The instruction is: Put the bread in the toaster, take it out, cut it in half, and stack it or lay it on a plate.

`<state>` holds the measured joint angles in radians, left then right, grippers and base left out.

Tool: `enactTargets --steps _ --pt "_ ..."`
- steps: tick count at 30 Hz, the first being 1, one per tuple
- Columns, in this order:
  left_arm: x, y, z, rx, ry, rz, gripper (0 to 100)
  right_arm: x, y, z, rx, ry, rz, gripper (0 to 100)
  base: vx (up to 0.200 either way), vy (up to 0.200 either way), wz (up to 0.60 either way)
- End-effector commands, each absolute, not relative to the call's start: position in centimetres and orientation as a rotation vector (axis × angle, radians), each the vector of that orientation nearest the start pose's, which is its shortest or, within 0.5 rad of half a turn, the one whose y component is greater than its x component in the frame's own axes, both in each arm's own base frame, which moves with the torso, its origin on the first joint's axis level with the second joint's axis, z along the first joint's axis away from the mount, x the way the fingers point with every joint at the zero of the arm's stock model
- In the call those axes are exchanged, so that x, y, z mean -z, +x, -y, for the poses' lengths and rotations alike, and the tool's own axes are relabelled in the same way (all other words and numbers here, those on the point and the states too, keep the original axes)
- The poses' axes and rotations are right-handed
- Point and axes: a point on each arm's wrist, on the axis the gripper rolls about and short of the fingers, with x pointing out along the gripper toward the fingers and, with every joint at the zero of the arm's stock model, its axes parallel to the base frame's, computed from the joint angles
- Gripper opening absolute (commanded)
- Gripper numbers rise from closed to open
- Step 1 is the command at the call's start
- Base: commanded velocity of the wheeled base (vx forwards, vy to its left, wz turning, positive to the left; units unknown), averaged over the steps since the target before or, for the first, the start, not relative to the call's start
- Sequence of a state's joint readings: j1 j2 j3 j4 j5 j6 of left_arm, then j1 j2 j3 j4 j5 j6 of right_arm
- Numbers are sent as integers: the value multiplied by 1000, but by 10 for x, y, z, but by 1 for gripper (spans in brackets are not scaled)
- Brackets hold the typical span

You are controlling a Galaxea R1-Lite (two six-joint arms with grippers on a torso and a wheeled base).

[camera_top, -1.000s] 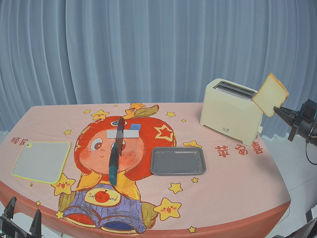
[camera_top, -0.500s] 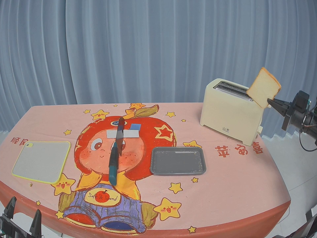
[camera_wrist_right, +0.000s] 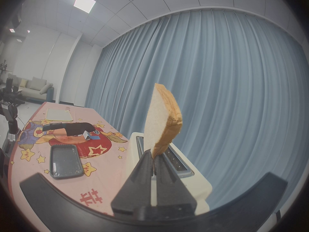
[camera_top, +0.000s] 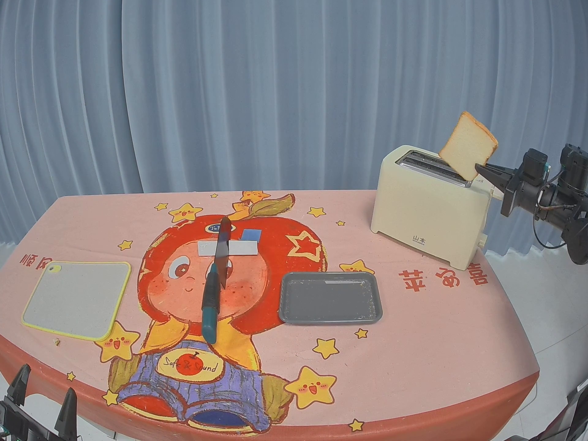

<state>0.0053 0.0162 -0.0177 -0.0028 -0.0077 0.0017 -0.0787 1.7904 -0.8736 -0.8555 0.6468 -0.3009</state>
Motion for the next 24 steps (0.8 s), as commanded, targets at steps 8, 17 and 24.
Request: enactTargets --steps 8,17,24 --pt "-76 -23 0 2 2 3 100 -180 369 10 -590 -267 19 0 0 0 0" --pt "-76 -23 0 2 2 3 100 -182 378 7 -602 -277 -4 0 0 0 0" --pt "-76 -23 0 2 2 3 100 -184 378 7 -603 -277 -12 0 0 0 0"
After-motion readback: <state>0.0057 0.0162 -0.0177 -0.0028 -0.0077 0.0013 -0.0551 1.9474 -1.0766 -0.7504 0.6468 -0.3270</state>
